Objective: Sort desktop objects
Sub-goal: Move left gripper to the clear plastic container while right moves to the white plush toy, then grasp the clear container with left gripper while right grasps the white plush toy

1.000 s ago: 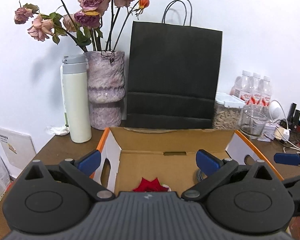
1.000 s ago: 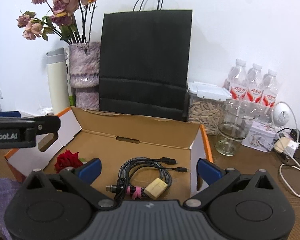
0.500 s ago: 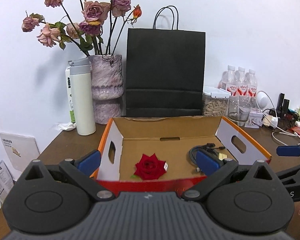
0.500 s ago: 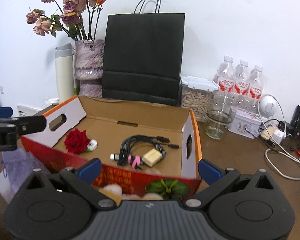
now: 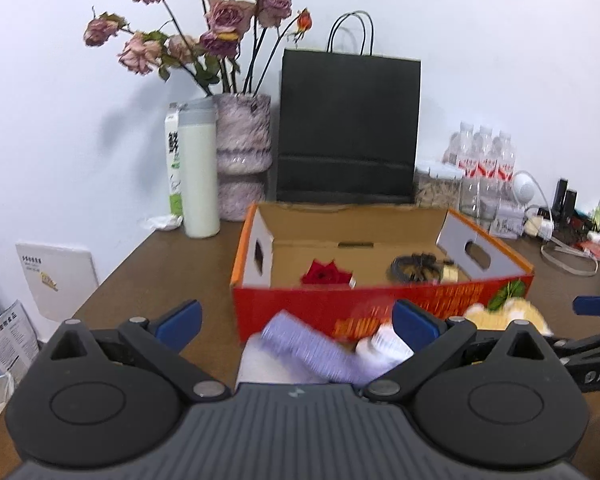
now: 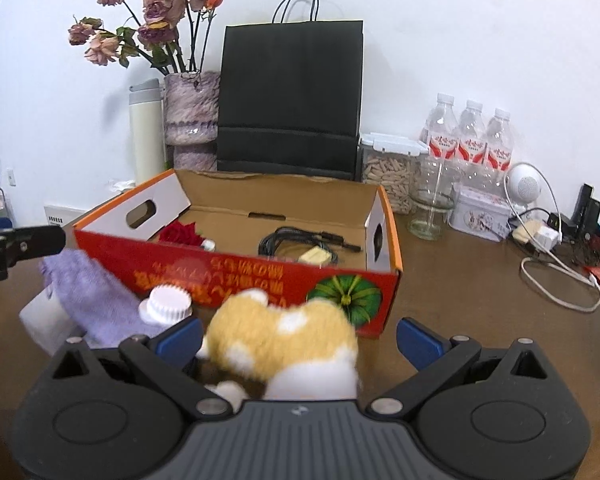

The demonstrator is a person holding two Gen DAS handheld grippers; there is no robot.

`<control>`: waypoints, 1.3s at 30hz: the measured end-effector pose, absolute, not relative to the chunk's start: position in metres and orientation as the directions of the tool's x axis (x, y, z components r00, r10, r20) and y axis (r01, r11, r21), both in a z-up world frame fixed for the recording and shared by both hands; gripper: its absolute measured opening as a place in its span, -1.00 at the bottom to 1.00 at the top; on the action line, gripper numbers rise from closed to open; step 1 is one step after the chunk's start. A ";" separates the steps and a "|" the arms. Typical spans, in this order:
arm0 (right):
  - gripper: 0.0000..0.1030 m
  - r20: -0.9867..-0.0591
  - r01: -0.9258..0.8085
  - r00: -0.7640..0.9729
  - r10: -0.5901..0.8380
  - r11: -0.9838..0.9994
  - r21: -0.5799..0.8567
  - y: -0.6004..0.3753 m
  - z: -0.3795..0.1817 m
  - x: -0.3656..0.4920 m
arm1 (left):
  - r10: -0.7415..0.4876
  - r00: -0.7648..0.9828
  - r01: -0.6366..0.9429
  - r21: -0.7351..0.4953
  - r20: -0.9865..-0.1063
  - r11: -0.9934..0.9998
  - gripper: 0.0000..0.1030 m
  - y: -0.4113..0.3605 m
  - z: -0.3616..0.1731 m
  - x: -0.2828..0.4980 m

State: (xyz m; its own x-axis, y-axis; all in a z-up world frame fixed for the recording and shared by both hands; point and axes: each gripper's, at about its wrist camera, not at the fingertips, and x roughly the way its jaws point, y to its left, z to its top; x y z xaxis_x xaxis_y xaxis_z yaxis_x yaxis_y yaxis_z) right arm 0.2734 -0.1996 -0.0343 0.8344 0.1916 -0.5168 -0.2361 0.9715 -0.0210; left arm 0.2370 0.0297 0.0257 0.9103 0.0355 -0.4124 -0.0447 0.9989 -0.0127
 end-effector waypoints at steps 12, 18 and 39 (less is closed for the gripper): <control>1.00 -0.551 -0.193 0.821 0.148 0.981 -0.024 -0.212 -0.056 0.233 | 0.082 0.852 -0.063 0.054 -0.517 0.997 1.00 0.046 -0.005 0.219; 1.00 -0.573 -0.179 0.807 0.142 0.984 -0.009 -0.216 -0.063 0.236 | 0.088 0.833 -0.071 0.053 -0.545 0.996 1.00 0.051 -0.012 0.225; 0.66 -0.635 -0.182 0.760 0.142 0.983 0.002 -0.213 -0.074 0.305 | 0.051 0.766 -0.060 0.007 -0.641 0.998 0.71 0.049 -0.028 0.287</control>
State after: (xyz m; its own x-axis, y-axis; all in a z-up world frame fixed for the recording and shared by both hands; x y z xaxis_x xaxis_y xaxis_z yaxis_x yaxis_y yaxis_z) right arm 0.3050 -0.2130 -0.0740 0.7597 0.1421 -0.6346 -0.1820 0.9833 0.0022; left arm 0.2868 0.0494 -0.0283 0.7655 0.0509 -0.6414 -0.0601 0.9982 0.0074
